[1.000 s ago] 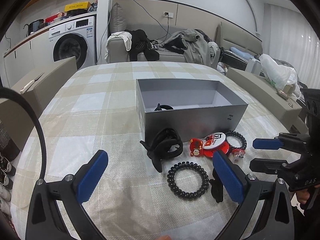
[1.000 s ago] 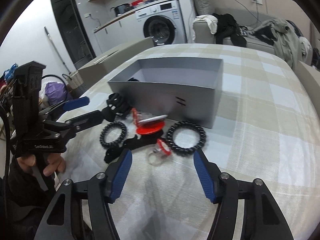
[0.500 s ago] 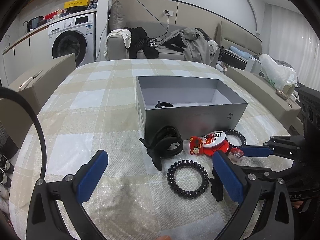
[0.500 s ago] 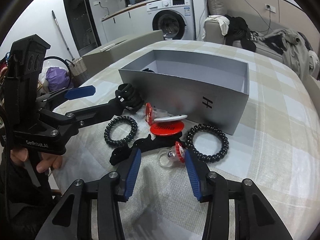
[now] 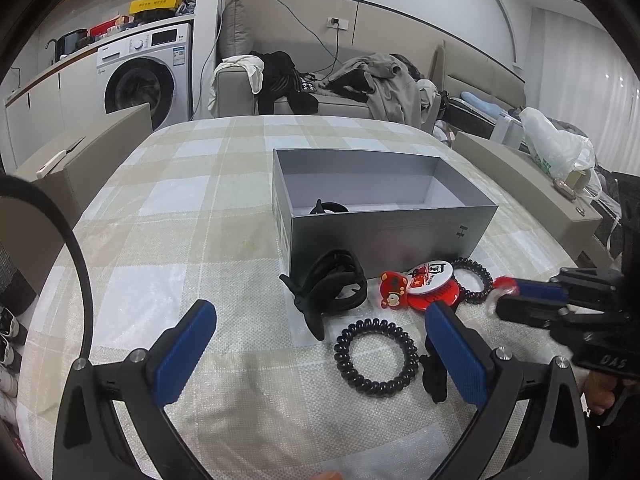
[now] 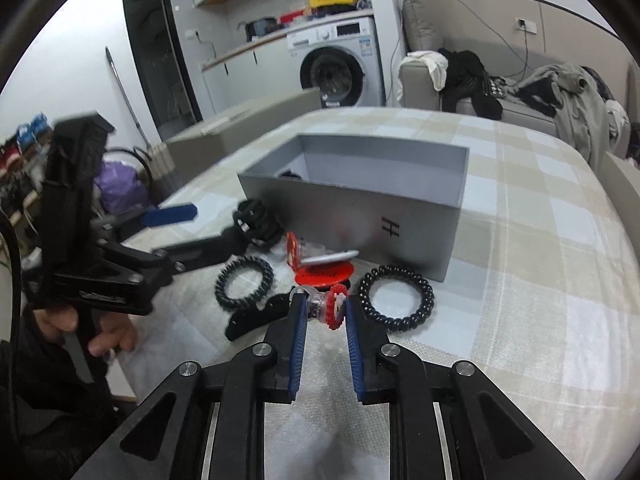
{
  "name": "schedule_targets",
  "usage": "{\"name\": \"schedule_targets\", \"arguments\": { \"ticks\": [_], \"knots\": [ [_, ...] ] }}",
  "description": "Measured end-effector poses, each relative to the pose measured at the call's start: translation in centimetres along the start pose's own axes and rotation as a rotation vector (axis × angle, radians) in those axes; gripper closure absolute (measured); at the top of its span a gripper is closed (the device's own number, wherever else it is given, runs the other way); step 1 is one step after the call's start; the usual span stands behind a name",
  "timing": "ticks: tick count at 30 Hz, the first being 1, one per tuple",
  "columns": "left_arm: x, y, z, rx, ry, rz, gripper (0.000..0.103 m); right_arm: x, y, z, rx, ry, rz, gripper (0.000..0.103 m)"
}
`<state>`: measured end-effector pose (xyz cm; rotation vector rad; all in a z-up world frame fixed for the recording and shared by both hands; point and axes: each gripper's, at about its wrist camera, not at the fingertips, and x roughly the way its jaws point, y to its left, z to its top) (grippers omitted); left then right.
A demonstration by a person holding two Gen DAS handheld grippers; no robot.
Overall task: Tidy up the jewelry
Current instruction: 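Grasp the red-and-clear ring with the right gripper while the left grasps another black claw clip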
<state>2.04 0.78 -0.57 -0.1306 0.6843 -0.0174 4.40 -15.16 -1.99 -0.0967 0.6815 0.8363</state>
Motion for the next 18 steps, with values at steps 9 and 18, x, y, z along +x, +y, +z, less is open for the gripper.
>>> {"name": "schedule_targets", "arguments": {
  "ticks": [9, 18],
  "knots": [
    [1.2, 0.4, 1.0, -0.053, 0.053, -0.044, 0.012, -1.0, -1.1, 0.4, 0.070, -0.041, 0.041, 0.085],
    [2.6, -0.1, 1.1, -0.067, 0.115, -0.040, 0.036, -1.4, -1.3, 0.2, 0.083, -0.054, 0.055, 0.085]
  ]
}}
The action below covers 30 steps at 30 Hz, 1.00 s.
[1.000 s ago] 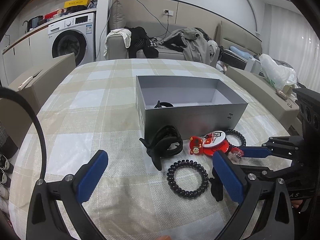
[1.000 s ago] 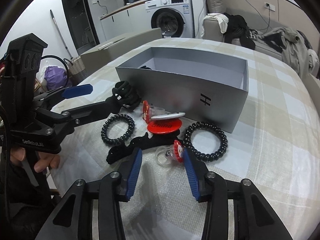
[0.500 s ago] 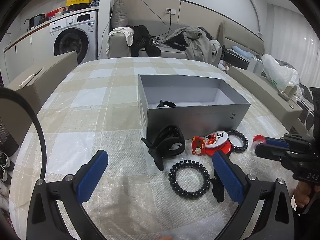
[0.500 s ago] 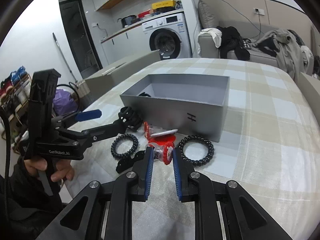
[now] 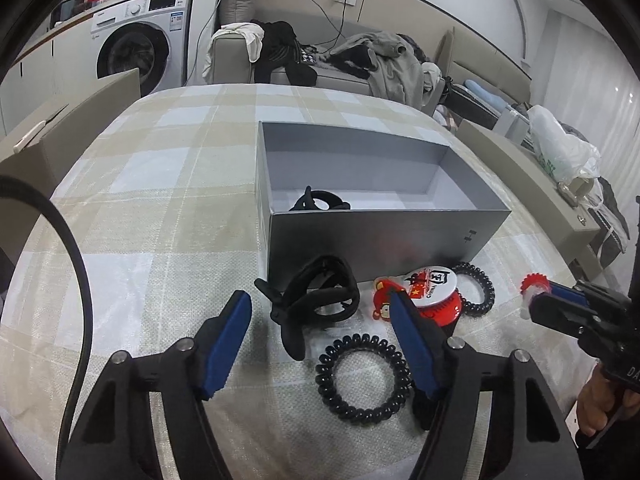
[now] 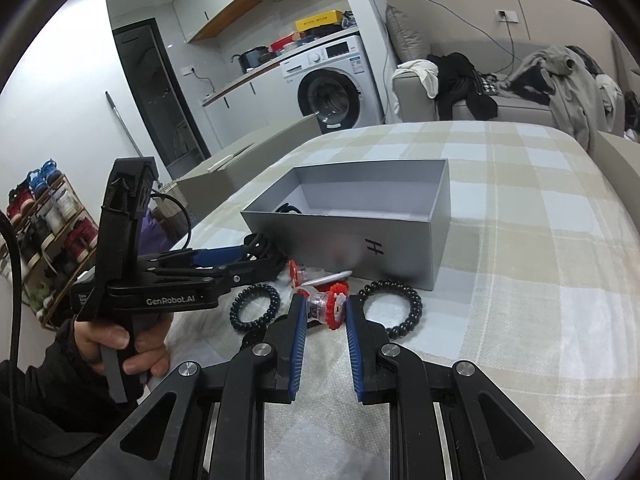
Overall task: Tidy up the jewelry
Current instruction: 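Grasp the red-and-clear ring with the right gripper while the left grasps another black claw clip, then lift the ring with the right gripper while the left carries the claw clip over the box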
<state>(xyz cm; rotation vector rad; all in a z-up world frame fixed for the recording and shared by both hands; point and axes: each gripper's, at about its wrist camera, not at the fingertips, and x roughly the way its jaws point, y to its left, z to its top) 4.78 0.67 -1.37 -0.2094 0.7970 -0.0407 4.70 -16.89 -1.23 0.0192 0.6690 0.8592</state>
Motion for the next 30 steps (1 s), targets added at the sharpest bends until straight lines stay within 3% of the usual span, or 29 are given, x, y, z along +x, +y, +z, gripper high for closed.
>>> {"name": "schedule_targets", "arguments": {
  "ticks": [3, 5, 30],
  "knots": [
    [0.3, 0.4, 0.0, -0.022, 0.016, 0.018, 0.048, 0.2, 0.1, 0.0, 0.000, 0.004, 0.004, 0.085],
    [0.5, 0.7, -0.1, -0.038, 0.034, 0.004, 0.063, 0.3, 0.3, -0.1, -0.007, 0.007, 0.003, 0.085],
    [-1.0, 0.1, -0.6, 0.009, -0.027, 0.007, 0.065, 1.2, -0.1, -0.4, -0.011, 0.022, -0.015, 0.084]
  ]
}}
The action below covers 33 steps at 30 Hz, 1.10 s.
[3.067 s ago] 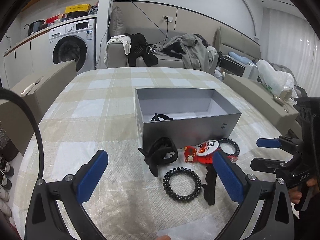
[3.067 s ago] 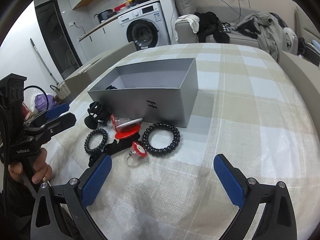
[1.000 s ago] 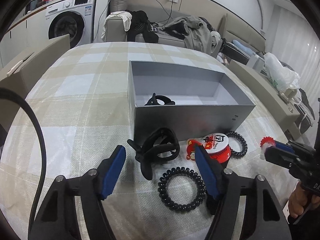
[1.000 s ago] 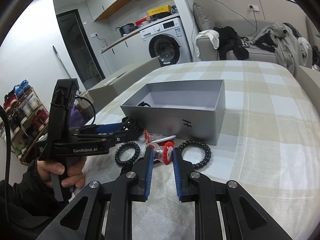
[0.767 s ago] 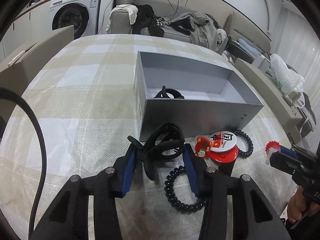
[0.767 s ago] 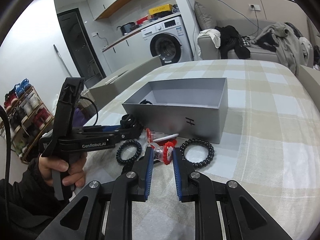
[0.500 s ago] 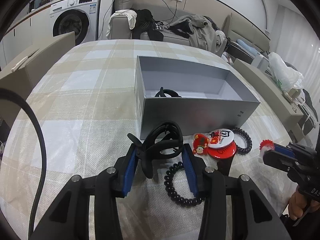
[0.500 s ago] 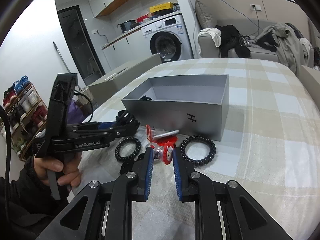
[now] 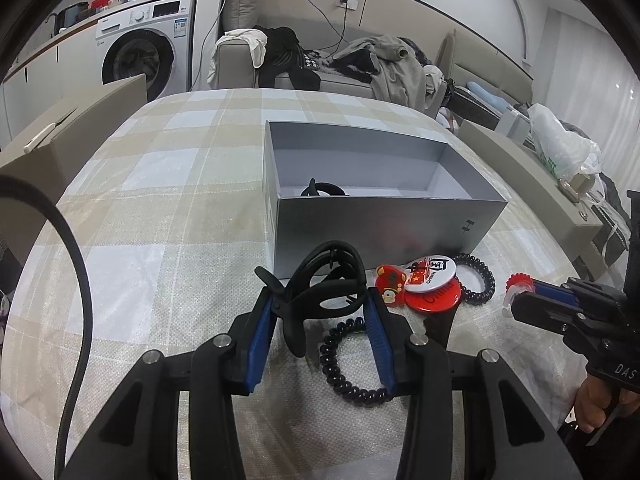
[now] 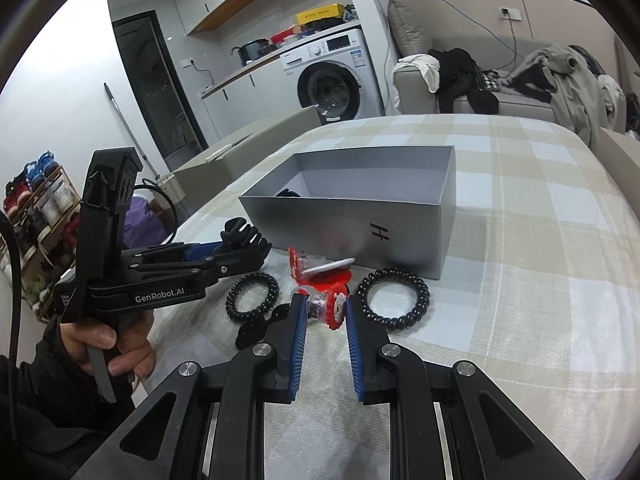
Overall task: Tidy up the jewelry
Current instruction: 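Lift the ring with the right gripper while the left carries the claw clip over the box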
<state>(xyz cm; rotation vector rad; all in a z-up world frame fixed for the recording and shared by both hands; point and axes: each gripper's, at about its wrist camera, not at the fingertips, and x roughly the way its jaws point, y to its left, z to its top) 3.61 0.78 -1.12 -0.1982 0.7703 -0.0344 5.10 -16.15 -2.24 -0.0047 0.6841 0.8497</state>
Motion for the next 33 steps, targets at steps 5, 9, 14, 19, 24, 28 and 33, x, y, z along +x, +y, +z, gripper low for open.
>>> {"name": "schedule_targets", "arguments": {
  "ticks": [5, 9, 14, 19, 24, 28, 33],
  "knots": [
    [-0.2, -0.1, -0.1, 0.010, -0.012, -0.001, 0.065, 0.0, -0.1, -0.1, 0.001, -0.002, -0.001, 0.084],
    [-0.5, -0.3, -0.1, 0.023, -0.027, -0.002, 0.065, -0.1, -0.1, -0.1, 0.004, -0.005, -0.001, 0.084],
    [-1.0, -0.6, 0.0, 0.035, -0.052, 0.001, 0.065, -0.2, -0.2, -0.1, 0.011, -0.013, 0.001, 0.084],
    [-1.6, -0.7, 0.2, 0.041, -0.074, -0.002, 0.065, -0.8, -0.3, 0.2, 0.021, -0.038, -0.004, 0.084],
    [-2.3, -0.7, 0.5, 0.038, -0.102, -0.009, 0.065, -1.5, -0.4, 0.9, 0.037, -0.074, -0.004, 0.084],
    [-2.7, -0.5, 1.0, 0.028, -0.124, -0.014, 0.065, -2.3, -0.3, 1.6, 0.041, -0.106, -0.009, 0.084],
    [-3.8, -0.5, 1.8, 0.028, -0.168, -0.019, 0.065, -3.6, -0.6, 2.9, 0.043, -0.139, 0.000, 0.084]
  ]
}}
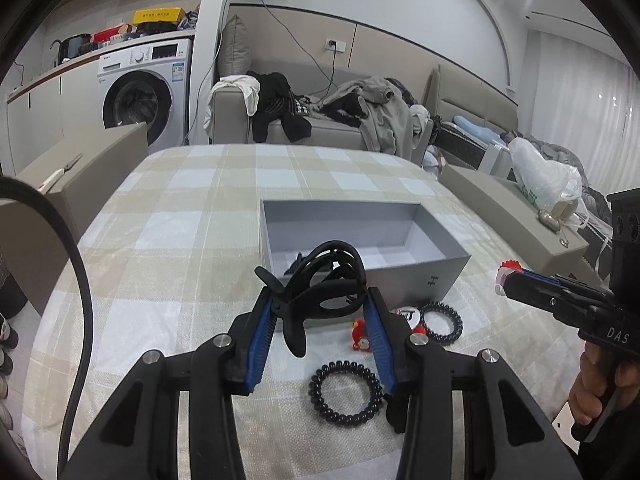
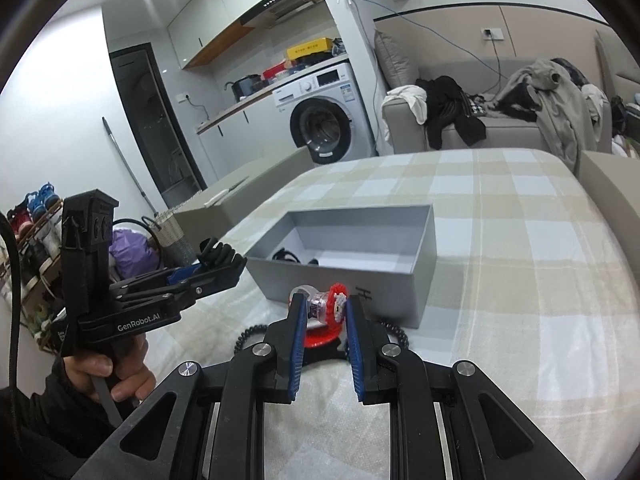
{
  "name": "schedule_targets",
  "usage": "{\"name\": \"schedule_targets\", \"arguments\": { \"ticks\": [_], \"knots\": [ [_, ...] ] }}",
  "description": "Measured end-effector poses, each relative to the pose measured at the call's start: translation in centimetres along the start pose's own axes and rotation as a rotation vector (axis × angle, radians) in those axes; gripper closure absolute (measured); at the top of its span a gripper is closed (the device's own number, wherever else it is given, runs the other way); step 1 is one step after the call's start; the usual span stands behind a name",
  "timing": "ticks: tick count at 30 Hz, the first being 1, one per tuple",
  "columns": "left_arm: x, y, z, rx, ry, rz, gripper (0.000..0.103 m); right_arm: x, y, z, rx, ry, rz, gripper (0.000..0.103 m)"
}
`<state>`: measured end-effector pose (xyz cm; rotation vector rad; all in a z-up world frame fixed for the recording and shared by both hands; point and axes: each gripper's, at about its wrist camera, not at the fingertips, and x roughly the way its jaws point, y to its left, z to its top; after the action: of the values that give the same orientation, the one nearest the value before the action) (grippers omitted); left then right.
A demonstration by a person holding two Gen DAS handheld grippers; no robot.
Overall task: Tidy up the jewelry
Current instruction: 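Lift the ring with the right gripper while the left carries the claw clip over the box, then lower the ring into the grey box and open the right gripper while the left releases the claw clip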
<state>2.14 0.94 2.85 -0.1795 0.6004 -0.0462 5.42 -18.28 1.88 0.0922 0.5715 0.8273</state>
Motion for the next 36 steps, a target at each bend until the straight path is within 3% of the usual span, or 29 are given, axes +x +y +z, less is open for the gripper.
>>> {"name": "schedule_targets", "arguments": {
  "ticks": [23, 36],
  "knots": [
    [-0.1, 0.3, 5.3, -0.024, -0.121, -0.022, 0.065, -0.9, -0.7, 6.5, 0.053, -0.126, 0.031, 0.084],
    [0.9, 0.8, 4.7, -0.008, -0.105, 0.023, 0.065, 1.0, -1.9, 7.1, 0.094, -0.100, 0.022, 0.084]
  ]
}}
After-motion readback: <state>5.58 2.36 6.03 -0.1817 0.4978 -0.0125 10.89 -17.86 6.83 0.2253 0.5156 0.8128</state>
